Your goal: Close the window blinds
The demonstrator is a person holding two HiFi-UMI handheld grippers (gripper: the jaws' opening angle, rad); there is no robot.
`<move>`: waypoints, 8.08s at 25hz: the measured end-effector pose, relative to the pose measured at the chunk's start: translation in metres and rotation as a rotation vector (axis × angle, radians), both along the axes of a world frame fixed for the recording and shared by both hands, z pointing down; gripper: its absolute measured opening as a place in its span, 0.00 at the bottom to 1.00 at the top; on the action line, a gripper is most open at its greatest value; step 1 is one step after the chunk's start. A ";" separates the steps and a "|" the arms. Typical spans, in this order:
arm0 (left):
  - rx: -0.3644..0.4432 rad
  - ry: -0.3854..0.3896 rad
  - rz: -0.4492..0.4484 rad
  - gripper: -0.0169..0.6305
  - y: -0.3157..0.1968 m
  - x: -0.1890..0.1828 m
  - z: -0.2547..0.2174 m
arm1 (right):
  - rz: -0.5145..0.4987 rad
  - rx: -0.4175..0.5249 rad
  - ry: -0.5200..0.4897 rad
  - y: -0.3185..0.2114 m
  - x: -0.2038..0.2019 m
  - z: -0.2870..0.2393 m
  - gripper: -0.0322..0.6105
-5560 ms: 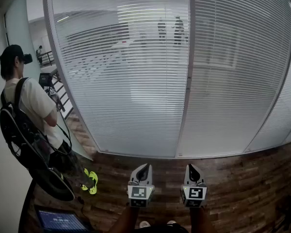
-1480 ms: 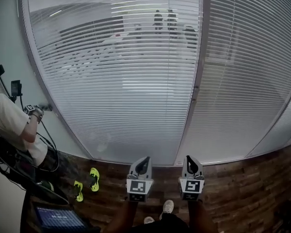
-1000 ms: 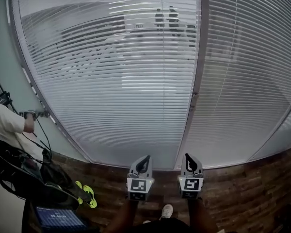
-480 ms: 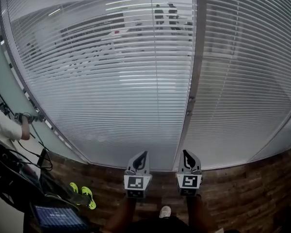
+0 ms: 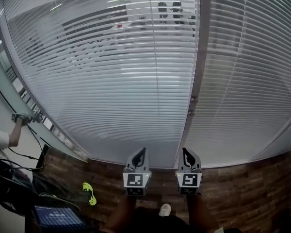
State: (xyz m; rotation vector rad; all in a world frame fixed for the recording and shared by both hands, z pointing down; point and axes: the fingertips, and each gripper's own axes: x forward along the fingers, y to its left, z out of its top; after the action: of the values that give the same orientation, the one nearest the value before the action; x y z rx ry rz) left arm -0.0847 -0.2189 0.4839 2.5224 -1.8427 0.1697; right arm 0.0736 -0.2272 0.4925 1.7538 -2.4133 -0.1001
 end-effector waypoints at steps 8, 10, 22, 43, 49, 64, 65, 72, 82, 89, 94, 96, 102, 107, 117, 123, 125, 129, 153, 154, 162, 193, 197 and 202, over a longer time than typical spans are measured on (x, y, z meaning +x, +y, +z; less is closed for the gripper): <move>0.015 0.039 0.039 0.01 -0.077 0.020 -0.002 | 0.044 0.012 0.012 -0.067 0.017 -0.002 0.05; 0.025 0.044 0.052 0.02 -0.089 0.017 -0.001 | 0.062 0.020 0.013 -0.075 0.017 -0.003 0.05; 0.039 0.047 0.140 0.01 -0.139 0.005 -0.008 | 0.150 0.041 0.030 -0.119 0.009 -0.008 0.05; 0.011 0.020 0.135 0.01 -0.189 0.017 0.032 | 0.248 0.193 -0.017 -0.176 0.053 -0.032 0.05; 0.002 0.032 0.111 0.01 -0.191 0.021 0.024 | 0.231 0.219 -0.006 -0.189 0.056 -0.043 0.05; 0.037 0.028 0.119 0.01 -0.205 0.037 0.019 | 0.207 0.225 0.011 -0.213 0.063 -0.054 0.24; 0.049 0.029 0.122 0.02 -0.206 0.038 0.020 | 0.205 0.223 0.009 -0.214 0.063 -0.054 0.24; 0.092 0.025 0.122 0.02 -0.211 0.040 0.021 | 0.179 0.218 0.004 -0.218 0.064 -0.055 0.24; 0.057 0.017 0.129 0.01 -0.202 0.045 0.016 | 0.148 0.261 0.201 -0.219 0.062 -0.056 0.24; 0.079 0.030 0.149 0.01 -0.199 0.049 0.016 | 0.118 0.297 0.644 -0.216 0.057 -0.054 0.24; 0.119 0.032 0.153 0.01 -0.199 0.049 0.017 | 0.050 0.359 0.985 -0.217 0.056 -0.051 0.24; 0.115 0.032 0.156 0.01 -0.198 0.050 0.017 | 0.039 0.383 1.105 -0.217 0.056 -0.050 0.24; 0.122 0.025 0.163 0.02 -0.198 0.049 0.019 | 0.041 0.405 1.246 -0.219 0.056 -0.048 0.24; 0.127 0.020 0.149 0.01 -0.195 0.044 0.017 | 0.076 0.372 0.928 -0.210 0.057 -0.049 0.26; 0.046 0.005 0.160 0.01 -0.186 0.048 0.022 | 0.144 0.116 -0.188 -0.212 0.077 -0.050 0.30; 0.066 0.000 0.166 0.01 -0.183 0.053 0.027 | 0.154 0.079 -0.255 -0.221 0.071 -0.052 0.30; 0.078 0.009 0.165 0.01 -0.184 0.052 0.028 | 0.145 0.043 -0.274 -0.223 0.070 -0.050 0.28; 0.049 -0.001 0.161 0.02 -0.182 0.053 0.028 | 0.144 0.027 -0.284 -0.222 0.072 -0.049 0.24; 0.017 0.015 0.173 0.01 -0.178 0.057 0.029 | 0.124 0.208 0.994 -0.216 0.057 -0.050 0.24; 0.016 0.014 0.170 0.01 -0.178 0.055 0.030 | 0.120 0.225 1.042 -0.217 0.057 -0.049 0.23; 0.018 0.017 0.153 0.01 -0.176 0.048 0.027 | 0.137 0.266 1.036 -0.215 0.057 -0.049 0.24; 0.020 -0.004 0.165 0.02 -0.172 0.053 0.029 | 0.171 0.099 -0.047 -0.220 0.067 -0.059 0.24; 0.023 0.001 0.164 0.01 -0.172 0.051 0.029 | 0.142 0.145 0.189 -0.220 0.061 -0.060 0.24; 0.020 -0.001 0.163 0.02 -0.172 0.049 0.029 | 0.156 0.190 0.588 -0.217 0.055 -0.058 0.24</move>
State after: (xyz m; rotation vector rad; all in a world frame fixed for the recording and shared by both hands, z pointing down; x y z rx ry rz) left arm -0.0360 -0.3905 0.5129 2.6857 -1.6468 0.1541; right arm 0.1287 -0.4447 0.4343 1.6717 -1.8870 -0.7345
